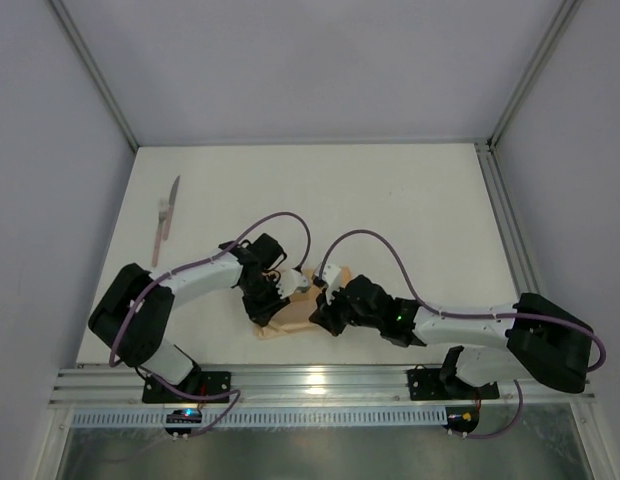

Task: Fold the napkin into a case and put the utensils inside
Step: Fold the lower triangle-folded napkin at the center of the board.

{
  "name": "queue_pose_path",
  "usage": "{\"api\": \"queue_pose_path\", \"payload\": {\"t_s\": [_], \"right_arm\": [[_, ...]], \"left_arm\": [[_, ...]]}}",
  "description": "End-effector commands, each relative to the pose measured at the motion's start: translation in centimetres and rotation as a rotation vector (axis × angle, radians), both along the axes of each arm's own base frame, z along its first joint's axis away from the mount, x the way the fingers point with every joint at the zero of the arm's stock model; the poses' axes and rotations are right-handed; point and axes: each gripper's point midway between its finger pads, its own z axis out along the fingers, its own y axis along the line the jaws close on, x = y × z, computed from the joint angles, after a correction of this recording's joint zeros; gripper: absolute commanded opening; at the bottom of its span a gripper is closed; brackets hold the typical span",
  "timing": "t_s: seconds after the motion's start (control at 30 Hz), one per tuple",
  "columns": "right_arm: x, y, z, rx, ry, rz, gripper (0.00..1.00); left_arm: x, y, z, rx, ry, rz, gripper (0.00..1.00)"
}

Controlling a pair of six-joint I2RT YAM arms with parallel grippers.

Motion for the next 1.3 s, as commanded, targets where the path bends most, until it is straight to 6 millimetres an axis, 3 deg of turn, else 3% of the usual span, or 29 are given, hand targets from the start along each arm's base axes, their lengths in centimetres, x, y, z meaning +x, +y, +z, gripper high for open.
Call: {"api": "queue_pose_path", "payload": {"t_s": [0.0, 0.13, 0.17, 0.3, 0.7, 1.1, 1.27], "right_arm": [[0.6, 3.4, 4.5, 0.124, -0.195, 0.079, 0.04], [0.0, 5.4, 3.9, 0.126, -0.217, 0.142, 0.05], [-0.4, 5.8, 2.9, 0.097, -0.223, 0.17, 0.05], [-0.1, 6.2, 2.3, 0.116, -0.236, 0.153, 0.05], [0.6, 5.3, 0.9, 0.118, -0.219, 0.069, 0.05], [-0.2, 2.0, -5.4, 0.015, -0.04, -0.02, 0.03], [-1.0, 1.4, -5.6, 0.039, -0.002, -0.026, 0.03]], "left_arm": [[1.8, -0.4, -1.0, 0.008, -0.068, 0.021, 0.31], [1.9, -0.7, -1.3, -0.007, -0.071, 0.035, 0.3], [1.9, -0.8, -1.2, -0.015, -0.071, 0.034, 0.3], [1.8, -1.3, -0.6, -0.051, -0.079, 0.018, 0.29], [1.8, -2.0, 0.7, -0.09, -0.077, -0.015, 0.29], [2.0, -2.8, 2.0, -0.131, -0.07, -0.02, 0.3], [2.4, -3.4, 4.7, -0.207, -0.036, 0.002, 0.43]]}}
